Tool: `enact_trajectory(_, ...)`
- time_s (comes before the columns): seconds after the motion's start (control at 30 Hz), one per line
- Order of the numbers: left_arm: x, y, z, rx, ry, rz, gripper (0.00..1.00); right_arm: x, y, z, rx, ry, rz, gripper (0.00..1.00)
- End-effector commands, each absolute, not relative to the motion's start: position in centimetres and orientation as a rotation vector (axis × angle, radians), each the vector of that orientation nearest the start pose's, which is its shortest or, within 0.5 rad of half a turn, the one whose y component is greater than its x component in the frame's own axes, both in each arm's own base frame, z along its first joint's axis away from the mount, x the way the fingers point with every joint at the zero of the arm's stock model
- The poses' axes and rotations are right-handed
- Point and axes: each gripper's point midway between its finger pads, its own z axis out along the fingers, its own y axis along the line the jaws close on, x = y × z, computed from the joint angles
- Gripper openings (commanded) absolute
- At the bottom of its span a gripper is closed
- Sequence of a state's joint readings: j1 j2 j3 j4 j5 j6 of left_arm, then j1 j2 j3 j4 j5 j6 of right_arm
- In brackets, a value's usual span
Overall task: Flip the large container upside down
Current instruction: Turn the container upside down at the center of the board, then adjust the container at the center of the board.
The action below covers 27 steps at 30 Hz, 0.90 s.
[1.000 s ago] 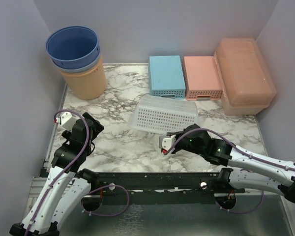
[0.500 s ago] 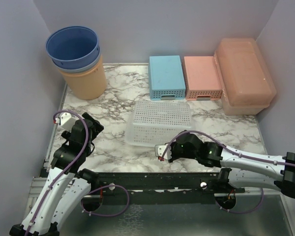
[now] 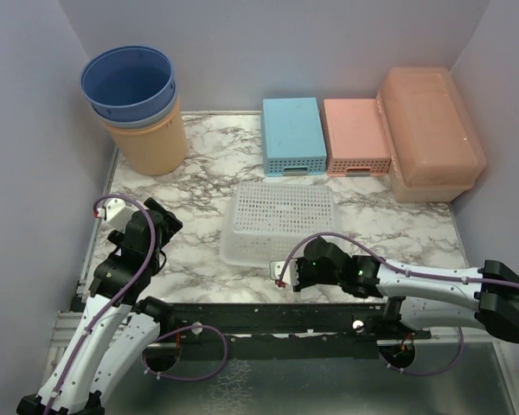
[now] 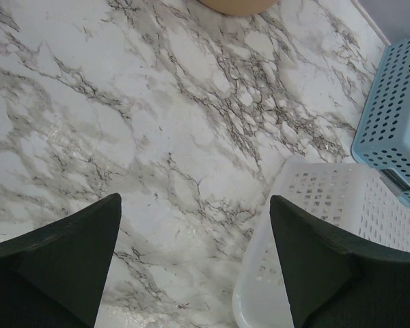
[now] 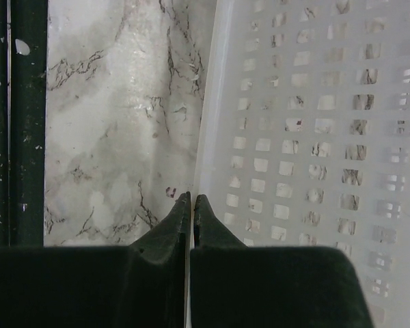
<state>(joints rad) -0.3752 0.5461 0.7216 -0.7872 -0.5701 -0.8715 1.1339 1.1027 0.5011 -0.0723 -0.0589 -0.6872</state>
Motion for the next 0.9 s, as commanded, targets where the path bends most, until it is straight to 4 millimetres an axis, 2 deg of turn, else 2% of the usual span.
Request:
enact_trajectory(0.0,21.7,-1.1,19.0,-0.811,1.910,-0.126,0.90,13.8,28.8,7.4,-1.788,1.364,0.386,0.01)
enact_trajectory(0.3,21.8,-1.2,18.7,-0.806,1.916,-0.127,0.90,12.1,29.5,5.6,-1.792,1.431,0.498,0.01)
enact_trajectory(0.43,21.9,-1.2,18.8,-0.806,1.914,-0.126,0.91,11.5,29.6,4.3,-1.811,1.455,0.490,0.01)
enact_trajectory(0.57,21.9,-1.4,18.7,-0.803,1.918,-0.133,0.90,11.3,30.0,4.2,-1.816,1.467,0.487,0.01)
enact_trajectory(0.7,22.4,-2.4,18.3,-0.738,1.949,-0.172,0.91,11.6,31.2,6.4,-1.747,1.439,0.508,0.01)
enact_trajectory(0.87,23.5,-5.1,18.1,-0.644,2.018,-0.279,0.91,12.6,32.3,11.4,-1.577,1.393,0.536,0.06)
